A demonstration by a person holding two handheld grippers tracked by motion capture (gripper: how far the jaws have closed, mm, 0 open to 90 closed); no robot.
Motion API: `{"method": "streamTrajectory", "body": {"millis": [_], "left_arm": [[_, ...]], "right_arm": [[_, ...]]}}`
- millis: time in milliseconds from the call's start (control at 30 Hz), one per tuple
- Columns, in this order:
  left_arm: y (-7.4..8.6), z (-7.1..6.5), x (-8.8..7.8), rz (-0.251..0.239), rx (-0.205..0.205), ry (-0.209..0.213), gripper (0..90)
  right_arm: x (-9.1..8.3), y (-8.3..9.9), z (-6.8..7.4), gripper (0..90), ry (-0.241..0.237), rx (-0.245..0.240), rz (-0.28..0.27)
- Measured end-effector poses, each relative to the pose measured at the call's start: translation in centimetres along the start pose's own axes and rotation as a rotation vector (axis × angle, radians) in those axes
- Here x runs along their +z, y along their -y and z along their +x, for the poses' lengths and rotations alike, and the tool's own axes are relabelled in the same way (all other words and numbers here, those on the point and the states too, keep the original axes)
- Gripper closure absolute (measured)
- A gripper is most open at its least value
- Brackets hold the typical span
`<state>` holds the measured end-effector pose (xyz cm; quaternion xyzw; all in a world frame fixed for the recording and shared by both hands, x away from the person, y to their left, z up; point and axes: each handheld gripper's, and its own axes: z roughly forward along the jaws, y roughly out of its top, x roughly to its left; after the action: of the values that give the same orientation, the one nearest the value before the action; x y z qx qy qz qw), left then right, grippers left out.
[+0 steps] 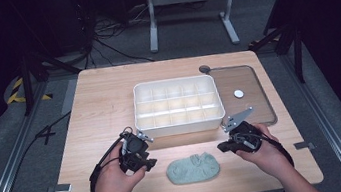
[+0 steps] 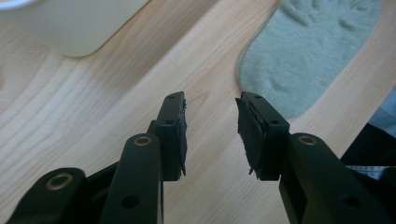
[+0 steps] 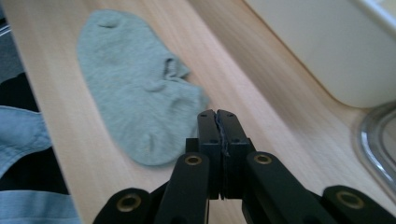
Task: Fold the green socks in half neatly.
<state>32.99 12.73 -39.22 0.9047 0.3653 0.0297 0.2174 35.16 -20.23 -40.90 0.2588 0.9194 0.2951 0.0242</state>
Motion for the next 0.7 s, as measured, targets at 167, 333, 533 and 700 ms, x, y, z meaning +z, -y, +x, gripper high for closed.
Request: {"method": "streamTrajectory", "body": {"millis": [167, 333, 533, 700], "left_arm": [[-0.2, -0.9, 0.8, 0.006, -0.008, 0.022, 61.5], [-0.2, -1.2, 1.7, 0.012, -0.016, 0.043, 61.7], [-0.3, -1.5, 2.5, 0.029, -0.011, 0.059, 61.3], [-0.3, -1.7, 3.1, 0.029, -0.013, 0.059, 60.3]], "right_arm": [[0.5, -0.7, 1.6, 90.0, -0.043, -0.038, -0.001], [2.6, -1.3, 3.6, 90.0, -0.087, -0.114, -0.004], [4.7, -2.0, 5.7, 90.0, -0.132, -0.169, 0.031], [6.0, -2.0, 6.6, 90.0, -0.147, -0.195, 0.048]]}}
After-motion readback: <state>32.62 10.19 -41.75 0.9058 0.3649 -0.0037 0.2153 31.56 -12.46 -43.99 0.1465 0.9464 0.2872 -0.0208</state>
